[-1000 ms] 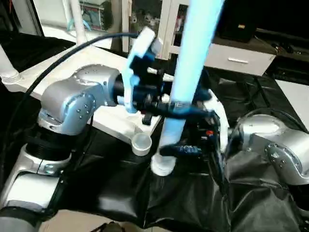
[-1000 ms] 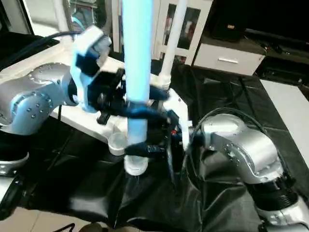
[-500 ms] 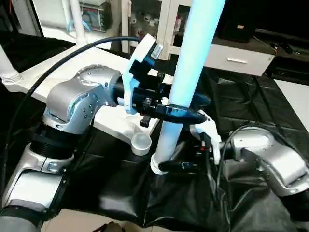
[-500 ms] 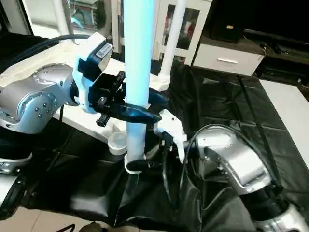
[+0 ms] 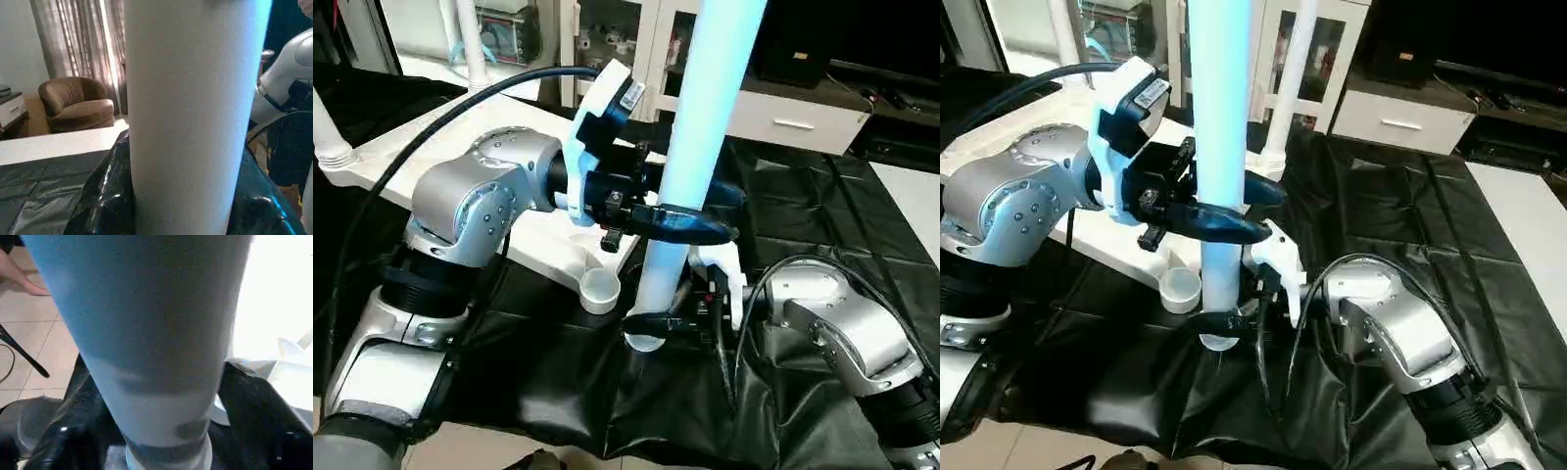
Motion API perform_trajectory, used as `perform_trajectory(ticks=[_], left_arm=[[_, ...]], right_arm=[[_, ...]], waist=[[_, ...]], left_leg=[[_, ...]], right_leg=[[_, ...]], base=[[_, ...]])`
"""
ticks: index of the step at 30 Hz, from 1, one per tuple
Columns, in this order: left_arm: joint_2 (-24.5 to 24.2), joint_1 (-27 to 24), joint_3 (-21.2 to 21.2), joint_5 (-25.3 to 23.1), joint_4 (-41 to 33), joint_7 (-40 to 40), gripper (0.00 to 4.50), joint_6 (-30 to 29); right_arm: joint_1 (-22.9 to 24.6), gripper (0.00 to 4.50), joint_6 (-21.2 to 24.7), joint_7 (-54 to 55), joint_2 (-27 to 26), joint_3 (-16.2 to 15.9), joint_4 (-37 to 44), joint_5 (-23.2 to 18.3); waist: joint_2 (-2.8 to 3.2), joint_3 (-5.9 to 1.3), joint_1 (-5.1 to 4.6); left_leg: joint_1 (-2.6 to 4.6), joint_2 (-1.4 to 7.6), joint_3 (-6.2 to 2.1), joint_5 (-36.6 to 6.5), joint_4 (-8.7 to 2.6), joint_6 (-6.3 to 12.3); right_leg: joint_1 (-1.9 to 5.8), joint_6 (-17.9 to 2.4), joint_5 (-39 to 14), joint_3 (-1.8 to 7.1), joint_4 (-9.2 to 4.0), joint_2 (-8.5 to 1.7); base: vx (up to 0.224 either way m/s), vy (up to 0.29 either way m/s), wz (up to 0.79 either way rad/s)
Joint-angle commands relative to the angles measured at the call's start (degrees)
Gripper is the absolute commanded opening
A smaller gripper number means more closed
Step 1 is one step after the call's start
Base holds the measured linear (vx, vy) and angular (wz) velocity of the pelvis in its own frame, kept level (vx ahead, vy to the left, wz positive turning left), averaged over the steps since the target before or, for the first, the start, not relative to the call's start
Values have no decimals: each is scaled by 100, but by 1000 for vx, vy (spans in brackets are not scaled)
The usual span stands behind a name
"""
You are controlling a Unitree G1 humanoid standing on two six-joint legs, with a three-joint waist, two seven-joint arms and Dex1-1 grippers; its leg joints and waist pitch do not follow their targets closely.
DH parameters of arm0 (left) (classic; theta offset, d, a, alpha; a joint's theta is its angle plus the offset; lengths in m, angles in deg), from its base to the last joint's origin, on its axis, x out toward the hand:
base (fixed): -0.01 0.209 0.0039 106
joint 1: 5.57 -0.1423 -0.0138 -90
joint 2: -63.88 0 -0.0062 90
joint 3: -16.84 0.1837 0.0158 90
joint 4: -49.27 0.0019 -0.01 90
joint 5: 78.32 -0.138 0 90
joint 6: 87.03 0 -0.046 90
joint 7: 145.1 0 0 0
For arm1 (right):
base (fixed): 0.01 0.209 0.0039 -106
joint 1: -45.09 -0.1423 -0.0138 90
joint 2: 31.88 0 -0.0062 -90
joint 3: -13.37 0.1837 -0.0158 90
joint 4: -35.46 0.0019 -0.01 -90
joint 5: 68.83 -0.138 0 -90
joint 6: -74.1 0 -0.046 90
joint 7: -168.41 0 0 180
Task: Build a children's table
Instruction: Pick table leg
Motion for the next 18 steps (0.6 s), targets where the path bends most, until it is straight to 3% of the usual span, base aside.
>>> perform_trajectory(ticks=[1,11,18], left_arm=[[20,123,-84,3,-41,-62,171,-15],[94,184,-157,41,5,-5,171,-44],[133,218,-195,33,69,67,171,-94]], right_arm=[[22,284,-87,-63,57,-18,-41,87],[28,202,-186,-180,69,-68,-133,210],[26,194,-196,-190,-5,-13,-184,216]], waist=[[85,-425,-19],[80,-415,-20],[87,-417,-22]], left_leg=[[102,460,-175,-749,-390,-136],[103,455,-179,-879,-386,-156],[107,458,-184,-914,-387,-154]], right_leg=[[307,-777,-1130,470,-416,-747],[293,-717,-1424,469,-444,-755],[287,-743,-1374,465,-437,-752]], base=[[0,0,0],[0,0,0],[0,0,0]])
